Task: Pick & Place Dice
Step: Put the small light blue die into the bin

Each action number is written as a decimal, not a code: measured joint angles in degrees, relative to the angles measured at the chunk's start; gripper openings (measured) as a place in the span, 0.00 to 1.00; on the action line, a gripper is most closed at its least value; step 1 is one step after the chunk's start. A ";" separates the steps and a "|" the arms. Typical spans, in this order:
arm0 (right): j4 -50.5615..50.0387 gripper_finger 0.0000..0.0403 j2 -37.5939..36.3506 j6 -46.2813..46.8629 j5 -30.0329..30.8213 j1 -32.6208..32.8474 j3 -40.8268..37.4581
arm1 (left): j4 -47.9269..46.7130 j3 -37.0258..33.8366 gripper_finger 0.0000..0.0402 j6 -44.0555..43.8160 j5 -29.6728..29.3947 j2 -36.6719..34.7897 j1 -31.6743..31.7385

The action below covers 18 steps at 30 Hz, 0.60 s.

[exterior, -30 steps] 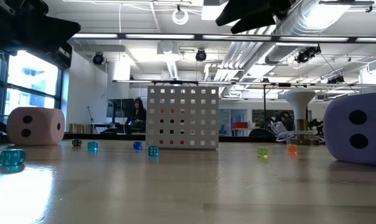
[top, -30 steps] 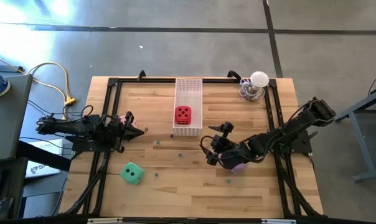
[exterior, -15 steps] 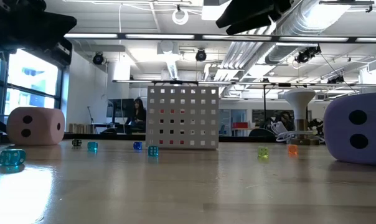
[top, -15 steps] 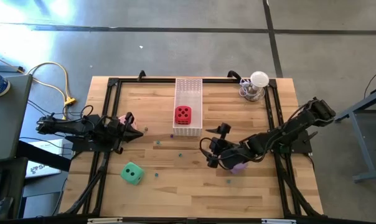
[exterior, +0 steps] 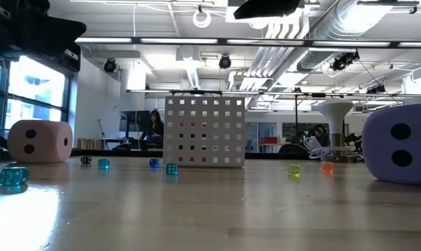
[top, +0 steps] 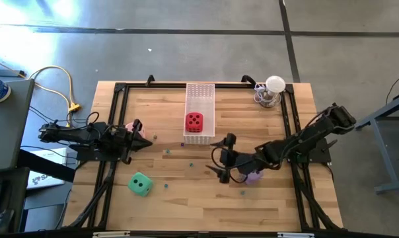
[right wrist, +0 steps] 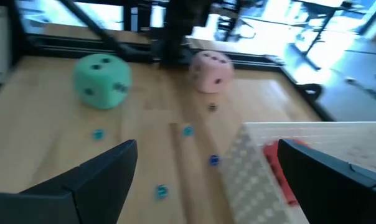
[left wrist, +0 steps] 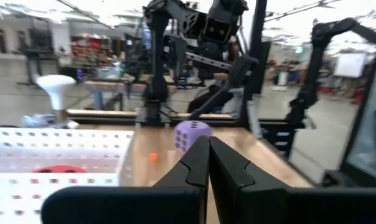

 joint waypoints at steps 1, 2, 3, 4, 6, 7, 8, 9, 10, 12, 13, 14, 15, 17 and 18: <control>0.00 0.94 0.00 0.00 -1.19 0.31 0.00 | 0.00 0.01 0.01 -0.71 0.43 0.00 -0.04; 0.00 0.94 0.00 -0.06 -2.28 0.58 0.00 | 0.00 0.00 0.01 -0.84 0.72 0.00 -0.05; -0.02 0.94 0.00 -0.08 -3.32 0.84 0.00 | -0.03 0.01 0.01 -0.62 1.09 0.00 -0.05; -0.02 0.93 0.00 -0.03 -4.00 1.15 0.00 | -0.04 0.01 0.01 -0.45 1.67 0.00 -0.05; -0.02 0.93 0.00 0.46 -4.88 1.77 0.00 | -0.09 0.00 0.01 0.12 2.25 0.00 -0.05; -0.06 0.93 0.00 0.92 -4.84 2.14 0.00 | -0.09 0.01 0.01 1.95 2.02 0.00 -0.05; -0.14 0.93 0.00 1.37 -4.86 2.51 0.00 | -0.09 0.01 0.01 4.39 1.96 0.00 -0.08; -0.24 0.93 0.00 1.68 -4.88 2.85 0.00 | -0.08 0.01 0.01 6.61 2.28 0.00 -0.28; -0.47 0.92 0.00 2.03 -4.89 3.21 0.00 | -0.04 0.16 0.01 7.80 2.43 0.00 -0.67; -0.71 0.92 0.00 2.55 -4.89 4.07 0.00 | -0.02 0.78 0.01 8.74 2.22 0.00 -1.67; -0.72 0.92 0.00 2.74 -4.88 4.44 0.00 | -0.02 1.09 0.01 9.38 1.01 0.00 -2.29; -0.70 0.92 0.00 2.74 -4.86 4.88 0.00 | -0.02 1.36 0.01 10.08 -0.69 0.13 -2.99; -0.70 0.92 0.00 2.74 -4.88 5.27 0.00 | 0.12 1.62 0.01 10.49 -2.02 0.45 -3.74; -0.72 0.92 0.00 2.74 -4.88 5.97 0.00 | 1.36 2.11 0.01 10.61 -2.40 2.03 -5.60; -0.70 0.92 0.00 2.74 -4.88 6.26 0.00 | 2.77 2.21 0.01 10.86 -1.49 3.29 -6.64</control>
